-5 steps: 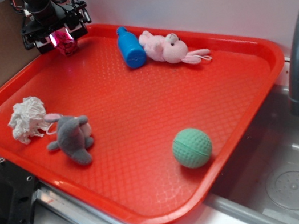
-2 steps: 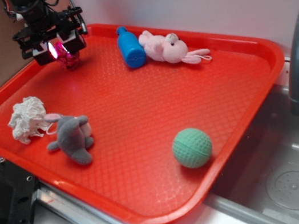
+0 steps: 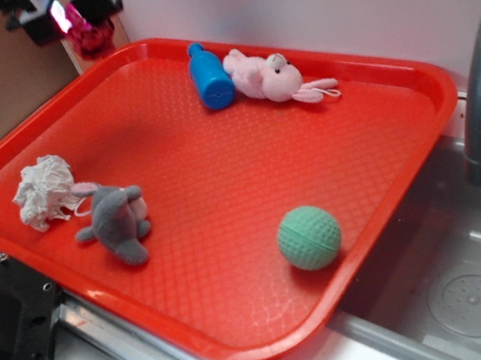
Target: Grab the red paper.
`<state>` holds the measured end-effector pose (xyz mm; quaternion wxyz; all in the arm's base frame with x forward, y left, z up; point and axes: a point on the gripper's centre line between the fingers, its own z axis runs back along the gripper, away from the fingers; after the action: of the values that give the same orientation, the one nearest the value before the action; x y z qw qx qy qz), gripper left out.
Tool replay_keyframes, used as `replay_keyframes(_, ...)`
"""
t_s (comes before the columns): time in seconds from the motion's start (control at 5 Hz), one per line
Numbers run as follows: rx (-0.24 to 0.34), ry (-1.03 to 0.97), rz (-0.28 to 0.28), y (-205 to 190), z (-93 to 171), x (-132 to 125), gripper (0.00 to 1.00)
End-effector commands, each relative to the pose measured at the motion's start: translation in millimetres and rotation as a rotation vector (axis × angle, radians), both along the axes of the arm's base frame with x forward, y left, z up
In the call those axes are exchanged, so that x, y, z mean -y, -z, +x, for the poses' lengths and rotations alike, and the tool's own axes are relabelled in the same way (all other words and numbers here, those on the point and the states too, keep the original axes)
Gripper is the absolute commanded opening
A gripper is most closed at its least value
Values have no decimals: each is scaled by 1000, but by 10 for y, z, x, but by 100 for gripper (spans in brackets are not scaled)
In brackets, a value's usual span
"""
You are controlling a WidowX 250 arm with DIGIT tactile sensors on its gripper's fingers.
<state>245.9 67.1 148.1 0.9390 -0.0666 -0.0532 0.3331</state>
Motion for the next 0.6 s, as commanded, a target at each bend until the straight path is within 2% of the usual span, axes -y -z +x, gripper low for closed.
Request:
replay_keyframes(0.0, 27, 116, -75, -694, -235, 100, 0)
replay_keyframes(0.2, 62, 133, -11, -686, -307, 169, 0)
replay_keyframes(0.4, 57, 183, 51, -665, -303, 194, 0)
